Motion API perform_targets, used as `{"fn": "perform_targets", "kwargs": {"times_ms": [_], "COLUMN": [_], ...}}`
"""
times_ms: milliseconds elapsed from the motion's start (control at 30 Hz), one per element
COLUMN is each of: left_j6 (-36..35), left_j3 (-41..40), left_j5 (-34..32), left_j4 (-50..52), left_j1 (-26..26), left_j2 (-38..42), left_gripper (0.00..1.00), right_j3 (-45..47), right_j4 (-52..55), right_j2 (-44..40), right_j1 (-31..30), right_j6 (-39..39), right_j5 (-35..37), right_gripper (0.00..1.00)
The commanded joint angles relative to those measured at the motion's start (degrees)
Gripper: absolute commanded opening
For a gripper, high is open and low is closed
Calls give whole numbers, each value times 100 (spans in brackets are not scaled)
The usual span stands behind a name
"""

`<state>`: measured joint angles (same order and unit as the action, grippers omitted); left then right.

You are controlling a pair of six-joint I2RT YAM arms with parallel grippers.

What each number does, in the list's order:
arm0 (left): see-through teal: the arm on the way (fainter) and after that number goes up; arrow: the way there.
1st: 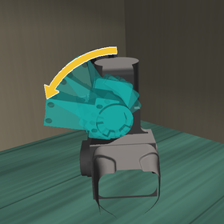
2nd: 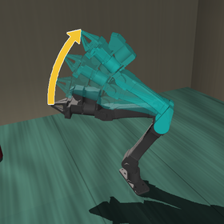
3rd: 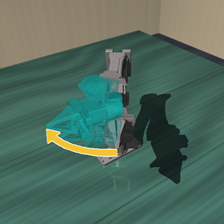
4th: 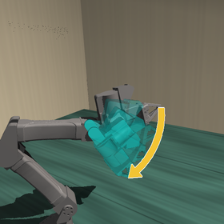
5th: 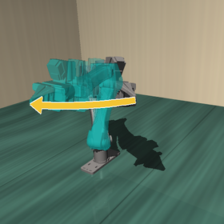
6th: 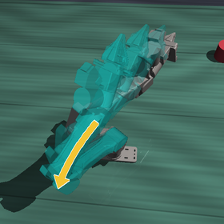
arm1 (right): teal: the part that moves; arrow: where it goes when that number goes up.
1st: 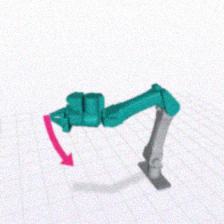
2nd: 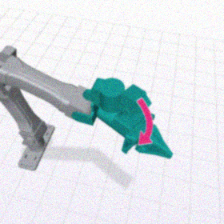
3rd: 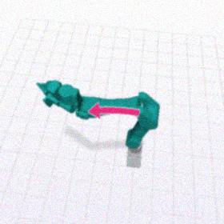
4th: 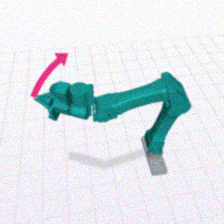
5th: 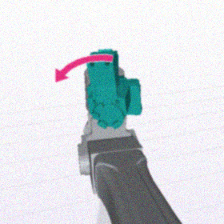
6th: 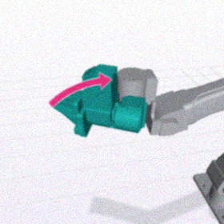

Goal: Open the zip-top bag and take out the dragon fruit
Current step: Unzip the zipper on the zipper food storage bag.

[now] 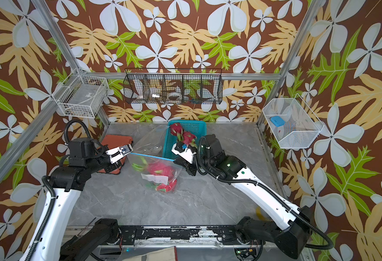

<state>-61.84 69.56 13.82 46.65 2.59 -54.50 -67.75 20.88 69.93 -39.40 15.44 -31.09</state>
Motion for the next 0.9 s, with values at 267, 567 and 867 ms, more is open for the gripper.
{"fn": "perform_targets", "kwargs": {"times_ms": [267, 567, 867], "left_j6": [275, 946, 467], "left_j3": [127, 356, 34], "left_j5": [-484, 1151, 838], "left_j4": [-201, 257, 1270], "left_j1": [-22, 5, -10], "left_j2": [-124, -166, -378], "left_gripper": [0, 0, 14], "right_j3": [272, -676, -2207], "right_j4": [418, 117, 392], "right_j2": [-427, 78, 1771], "right_j1": [226, -421, -1072], "right_j6": [49, 463, 562], "right_j5": [496, 697, 365], "right_gripper": [7, 66, 73]}}
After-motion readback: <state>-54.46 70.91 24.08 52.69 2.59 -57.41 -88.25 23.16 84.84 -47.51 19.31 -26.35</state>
